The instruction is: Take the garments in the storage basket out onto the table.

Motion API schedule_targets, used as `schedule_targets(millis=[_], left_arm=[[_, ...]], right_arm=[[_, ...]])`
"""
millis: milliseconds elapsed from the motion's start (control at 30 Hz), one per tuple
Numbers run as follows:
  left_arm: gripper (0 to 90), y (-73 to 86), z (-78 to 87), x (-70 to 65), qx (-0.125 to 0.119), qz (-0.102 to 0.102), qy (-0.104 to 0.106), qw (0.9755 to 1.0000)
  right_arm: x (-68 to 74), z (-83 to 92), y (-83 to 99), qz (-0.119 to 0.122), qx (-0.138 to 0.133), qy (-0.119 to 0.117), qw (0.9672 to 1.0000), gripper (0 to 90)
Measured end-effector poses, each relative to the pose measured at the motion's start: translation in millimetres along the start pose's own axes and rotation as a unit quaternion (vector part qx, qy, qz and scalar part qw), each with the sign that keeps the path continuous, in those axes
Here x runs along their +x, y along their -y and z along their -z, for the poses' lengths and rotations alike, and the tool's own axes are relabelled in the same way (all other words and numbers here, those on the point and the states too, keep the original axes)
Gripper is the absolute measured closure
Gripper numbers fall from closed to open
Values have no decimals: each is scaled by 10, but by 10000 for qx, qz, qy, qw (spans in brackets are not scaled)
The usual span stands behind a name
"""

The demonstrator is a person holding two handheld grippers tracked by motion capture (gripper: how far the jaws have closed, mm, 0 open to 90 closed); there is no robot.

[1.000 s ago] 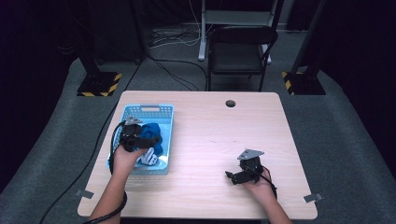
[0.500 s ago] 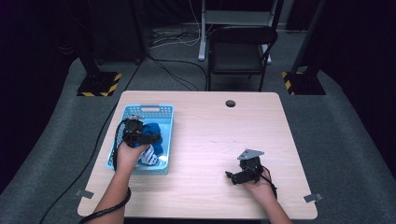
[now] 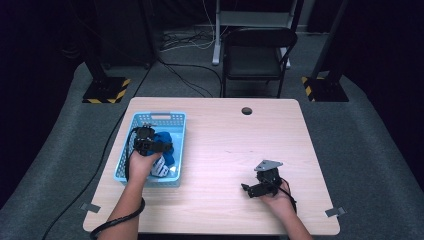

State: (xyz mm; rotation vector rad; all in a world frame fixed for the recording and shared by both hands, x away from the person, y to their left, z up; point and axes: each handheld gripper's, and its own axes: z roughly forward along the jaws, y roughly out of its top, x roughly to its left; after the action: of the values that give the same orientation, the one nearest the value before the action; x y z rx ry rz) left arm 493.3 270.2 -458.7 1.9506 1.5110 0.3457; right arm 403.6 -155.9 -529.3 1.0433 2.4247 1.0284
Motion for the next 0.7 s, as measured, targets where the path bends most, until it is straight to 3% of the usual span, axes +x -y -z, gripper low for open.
schedule_targets(millis=[700], left_arm=[[188, 11, -188, 37, 549, 162, -270, 9980]], right_arm=[[-1, 0, 0, -1, -1, -5, 10000, 24]])
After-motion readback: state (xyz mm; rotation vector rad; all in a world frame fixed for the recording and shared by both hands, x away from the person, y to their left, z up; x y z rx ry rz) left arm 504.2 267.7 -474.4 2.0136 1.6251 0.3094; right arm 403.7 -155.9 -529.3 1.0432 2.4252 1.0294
